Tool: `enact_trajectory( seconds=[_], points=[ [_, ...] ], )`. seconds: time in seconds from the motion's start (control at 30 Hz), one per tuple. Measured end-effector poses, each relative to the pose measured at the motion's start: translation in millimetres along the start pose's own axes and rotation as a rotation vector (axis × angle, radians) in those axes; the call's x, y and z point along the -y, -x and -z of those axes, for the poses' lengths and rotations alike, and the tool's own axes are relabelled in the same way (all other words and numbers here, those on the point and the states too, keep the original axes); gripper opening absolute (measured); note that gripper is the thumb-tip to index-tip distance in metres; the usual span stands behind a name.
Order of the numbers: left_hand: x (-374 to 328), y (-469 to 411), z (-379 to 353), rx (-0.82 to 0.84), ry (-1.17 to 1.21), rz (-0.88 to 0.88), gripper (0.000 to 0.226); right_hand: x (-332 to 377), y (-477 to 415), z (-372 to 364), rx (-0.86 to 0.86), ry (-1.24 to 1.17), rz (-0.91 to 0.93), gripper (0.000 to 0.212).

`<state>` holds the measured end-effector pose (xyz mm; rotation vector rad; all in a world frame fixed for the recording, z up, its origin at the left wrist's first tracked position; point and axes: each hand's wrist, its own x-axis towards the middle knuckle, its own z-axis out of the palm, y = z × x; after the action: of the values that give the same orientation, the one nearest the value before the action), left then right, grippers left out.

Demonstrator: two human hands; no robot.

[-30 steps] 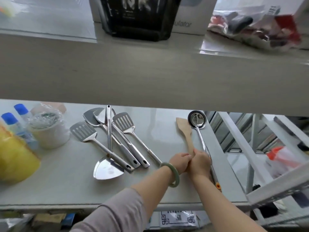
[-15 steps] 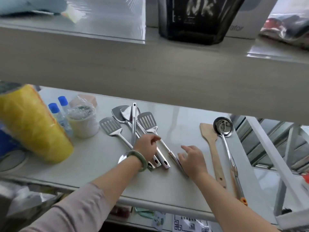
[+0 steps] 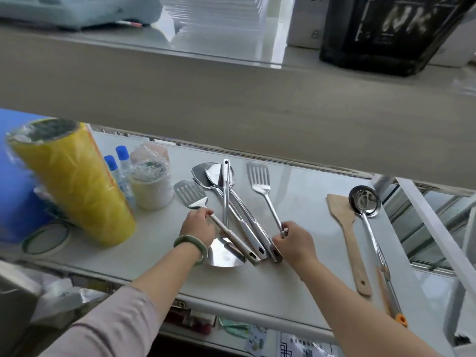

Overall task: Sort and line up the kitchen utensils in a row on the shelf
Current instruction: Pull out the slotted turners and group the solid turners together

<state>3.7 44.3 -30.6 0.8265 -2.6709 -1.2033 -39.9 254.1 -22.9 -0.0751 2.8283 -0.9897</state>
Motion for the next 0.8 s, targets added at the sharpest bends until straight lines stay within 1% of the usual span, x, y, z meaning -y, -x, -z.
enact_trajectory(
  seconds=[0.07, 0.13, 0.2, 0.27, 0.4, 0.43, 0.6, 0.67, 0.73, 0.8],
  points=[
    [5, -3, 0, 0.003, -0.003, 0.039, 0.036, 9, 1, -4, -0.058, -0.053, 0.040, 0.025],
    [4, -5, 1, 0.026, 0.050, 0.142, 0.034, 23, 1, -8, -0.076, -0.076, 0.116, 0.021],
    [-2, -7, 1, 0.060, 0.142, 0.209, 0.033, 38, 2, -15, -0.047, -0.071, 0.196, 0.017],
    [-10, -9, -1, 0.093, 0.212, 0.259, 0.034, 53, 3, -25, 0.005, -0.051, 0.242, 0.017],
    [-12, -20, -6, 0.100, 0.342, 0.382, 0.026, 79, 3, -47, 0.098, 0.064, 0.267, 0.019],
    [-11, -23, -8, 0.092, 0.384, 0.404, 0.029, 82, 3, -52, 0.117, 0.108, 0.266, 0.019],
    [-10, -30, -11, 0.079, 0.598, 0.466, 0.043, 83, 5, -66, 0.158, 0.229, 0.219, 0.024],
    [1, -37, -21, 0.078, 0.626, 0.485, 0.049, 81, 5, -68, 0.154, 0.247, 0.219, 0.024],
    [-1, -30, -19, 0.086, 0.580, 0.454, 0.041, 81, 6, -68, 0.150, 0.247, 0.222, 0.022],
    [-16, -12, -6, 0.057, 0.561, 0.419, 0.030, 80, 7, -68, 0.140, 0.236, 0.240, 0.020]
  ],
)
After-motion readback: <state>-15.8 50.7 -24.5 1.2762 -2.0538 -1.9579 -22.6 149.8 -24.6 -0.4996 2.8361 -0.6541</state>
